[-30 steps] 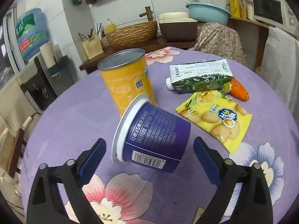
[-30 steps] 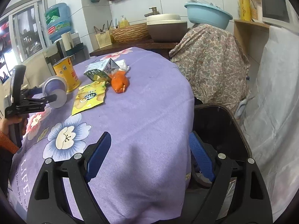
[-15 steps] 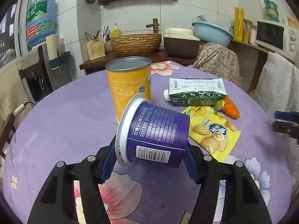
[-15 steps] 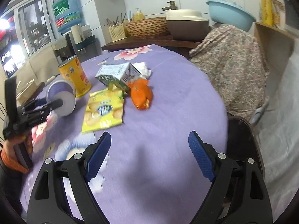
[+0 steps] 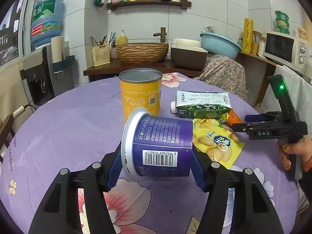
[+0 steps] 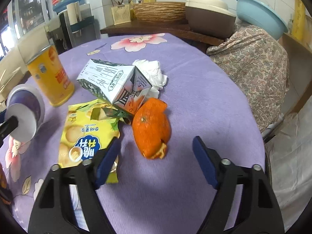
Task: Collect trash
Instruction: 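Grasp the orange peel with the right tool while the left tool holds the yogurt cup, then drop the yogurt cup into the bin with the left tool while the right tool drops the orange peel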
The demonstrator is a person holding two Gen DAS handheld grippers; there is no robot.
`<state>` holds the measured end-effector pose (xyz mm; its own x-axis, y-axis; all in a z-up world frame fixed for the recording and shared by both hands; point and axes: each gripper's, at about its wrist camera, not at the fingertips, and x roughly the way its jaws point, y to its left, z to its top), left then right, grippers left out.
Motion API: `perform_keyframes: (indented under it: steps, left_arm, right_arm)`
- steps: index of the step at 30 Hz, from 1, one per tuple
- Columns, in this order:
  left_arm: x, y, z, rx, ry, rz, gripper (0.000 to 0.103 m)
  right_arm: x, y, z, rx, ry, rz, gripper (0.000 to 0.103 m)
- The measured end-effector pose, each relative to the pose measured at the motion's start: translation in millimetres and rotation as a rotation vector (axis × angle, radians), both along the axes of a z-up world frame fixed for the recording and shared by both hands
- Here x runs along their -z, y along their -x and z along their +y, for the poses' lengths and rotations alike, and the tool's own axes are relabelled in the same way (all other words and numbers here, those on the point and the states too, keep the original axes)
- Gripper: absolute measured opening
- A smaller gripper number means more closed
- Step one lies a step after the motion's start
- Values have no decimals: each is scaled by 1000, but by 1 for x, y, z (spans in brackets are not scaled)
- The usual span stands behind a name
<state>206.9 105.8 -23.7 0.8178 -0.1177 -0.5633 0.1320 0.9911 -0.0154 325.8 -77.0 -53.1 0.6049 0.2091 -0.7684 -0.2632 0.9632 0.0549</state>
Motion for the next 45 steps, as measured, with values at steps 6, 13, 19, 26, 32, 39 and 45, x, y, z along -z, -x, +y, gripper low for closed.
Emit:
perform_keyframes:
  steps: [6, 13, 19, 26, 32, 39, 45]
  left_arm:
    - [2, 2, -3, 8, -10, -2, 60]
    - [3, 2, -3, 7, -11, 1, 60]
    - [4, 3, -7, 20, -17, -7, 60]
    - [2, 5, -8, 26, -4, -21, 60]
    - [-4, 16, -37, 75, -18, -18, 60]
    - [-24, 32, -101, 214, -16, -33, 60]
    - [-23, 35, -175, 359, -28, -16, 60]
  right_arm:
    - [7, -9, 5, -7, 44, 1, 39]
    - [2, 8, -4, -3, 31, -22, 23]
    - [-11, 49, -29, 15, -44, -55, 23]
    - [-21, 108, -58, 32, -92, -106, 23]
    - [-13, 142, -91, 82, -183, -93, 23]
    - [-9, 163, -118, 152, -157, -136, 23]
    - [1, 178, -162, 253, -188, -149, 23]
